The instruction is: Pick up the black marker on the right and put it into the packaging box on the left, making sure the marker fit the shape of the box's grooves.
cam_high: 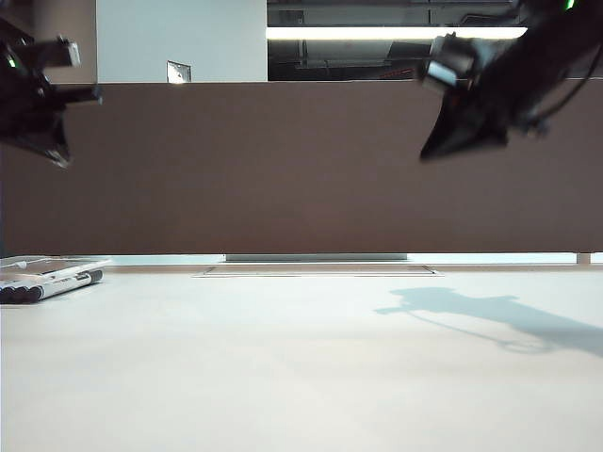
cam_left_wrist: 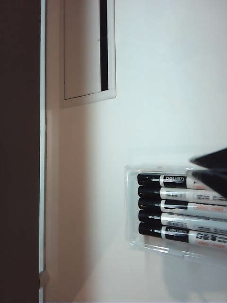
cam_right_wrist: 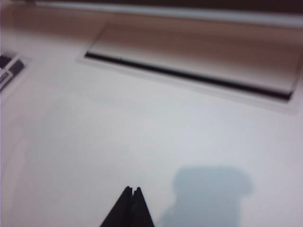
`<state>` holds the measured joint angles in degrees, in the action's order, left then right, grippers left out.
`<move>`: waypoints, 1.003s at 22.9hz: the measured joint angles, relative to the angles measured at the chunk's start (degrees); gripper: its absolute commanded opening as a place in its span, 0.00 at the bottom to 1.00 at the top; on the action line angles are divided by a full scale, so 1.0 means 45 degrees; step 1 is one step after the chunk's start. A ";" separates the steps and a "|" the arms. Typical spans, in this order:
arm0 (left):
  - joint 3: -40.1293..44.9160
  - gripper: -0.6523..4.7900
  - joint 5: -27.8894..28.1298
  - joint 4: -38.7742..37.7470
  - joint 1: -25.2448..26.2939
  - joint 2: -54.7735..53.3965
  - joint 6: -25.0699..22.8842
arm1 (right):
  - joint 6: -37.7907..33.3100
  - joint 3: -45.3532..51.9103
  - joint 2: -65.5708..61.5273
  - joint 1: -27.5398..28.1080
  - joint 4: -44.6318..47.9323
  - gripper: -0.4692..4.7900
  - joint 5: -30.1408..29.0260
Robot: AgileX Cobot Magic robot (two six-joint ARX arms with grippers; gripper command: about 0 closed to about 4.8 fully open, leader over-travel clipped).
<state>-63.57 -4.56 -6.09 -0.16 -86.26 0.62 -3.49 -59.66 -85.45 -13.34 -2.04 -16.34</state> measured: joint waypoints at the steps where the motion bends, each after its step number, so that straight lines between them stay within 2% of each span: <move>1: 0.0355 0.11 0.0010 -0.0146 -0.0053 0.0680 0.0238 | 0.0529 -0.0015 0.0777 0.0010 -0.0505 0.08 0.0335; 3: 0.0967 0.11 -0.0010 -0.0117 -0.0126 0.1559 0.0335 | 0.0962 0.0136 0.1593 0.0083 -0.1214 0.08 0.0554; 6: 0.2701 0.11 0.0000 -0.0330 -0.0136 0.3594 0.0359 | 0.1088 0.1467 0.3575 0.0345 -0.1681 0.08 0.0593; 12: 0.5557 0.11 0.0000 0.0155 -0.0151 0.7611 0.0355 | 0.1088 0.4075 0.7621 0.0554 -0.1564 0.08 0.0627; 18: 0.6834 0.11 0.0015 0.0442 -0.0146 0.9981 0.0350 | 0.1088 0.5387 0.9670 0.0549 -0.1642 0.08 0.0763; 23: 0.7708 0.11 0.0005 0.0447 -0.0146 1.1249 0.0350 | 0.1093 0.5557 1.0258 0.0549 -0.2025 0.08 0.1180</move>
<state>-28.88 -4.54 -4.08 -0.82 -35.64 2.20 1.43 -34.65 -39.29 -10.87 -11.16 -11.03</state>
